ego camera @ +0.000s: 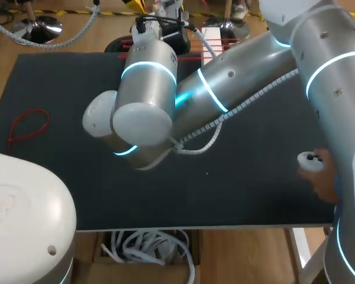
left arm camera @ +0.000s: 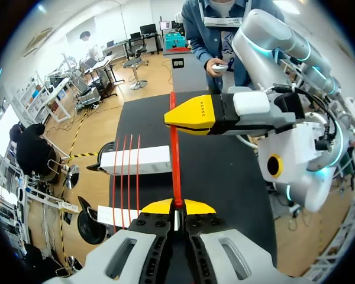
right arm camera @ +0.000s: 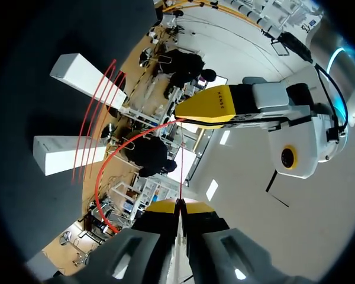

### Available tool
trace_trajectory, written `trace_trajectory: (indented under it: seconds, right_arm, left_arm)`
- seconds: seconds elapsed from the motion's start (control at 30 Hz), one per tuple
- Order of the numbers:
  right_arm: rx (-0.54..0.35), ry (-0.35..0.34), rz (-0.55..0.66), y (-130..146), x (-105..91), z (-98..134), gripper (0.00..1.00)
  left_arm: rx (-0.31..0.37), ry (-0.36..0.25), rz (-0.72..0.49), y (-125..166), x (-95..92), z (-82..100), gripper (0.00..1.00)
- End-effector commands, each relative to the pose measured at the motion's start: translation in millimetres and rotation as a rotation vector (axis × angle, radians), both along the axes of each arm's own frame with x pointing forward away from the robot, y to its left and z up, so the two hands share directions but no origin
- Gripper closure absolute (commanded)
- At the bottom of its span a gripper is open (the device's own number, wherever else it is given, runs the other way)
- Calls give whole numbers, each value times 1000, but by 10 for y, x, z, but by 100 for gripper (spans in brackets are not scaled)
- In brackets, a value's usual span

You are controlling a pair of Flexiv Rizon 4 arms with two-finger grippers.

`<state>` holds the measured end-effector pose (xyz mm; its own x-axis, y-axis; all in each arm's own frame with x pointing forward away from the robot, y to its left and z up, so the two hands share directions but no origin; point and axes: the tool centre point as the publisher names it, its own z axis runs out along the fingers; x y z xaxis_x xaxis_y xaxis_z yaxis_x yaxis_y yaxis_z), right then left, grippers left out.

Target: Grab the tape and strap the tape.

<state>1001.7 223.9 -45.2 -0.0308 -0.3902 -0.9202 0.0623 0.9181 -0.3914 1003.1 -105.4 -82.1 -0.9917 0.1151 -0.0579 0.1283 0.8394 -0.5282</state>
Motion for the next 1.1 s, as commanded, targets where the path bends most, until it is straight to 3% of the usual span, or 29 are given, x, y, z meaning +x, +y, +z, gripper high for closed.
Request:
trace_trajectory:
  seconds: [0.03, 1.1]
  right_arm:
    - [3, 8, 4, 12, -27, 44, 100]
    - [6, 1, 9, 22, 4, 83, 100]
  left_arm:
    - [4, 2, 1, -1, 1, 10, 100]
    - [4, 2, 1, -1, 1, 10, 100]
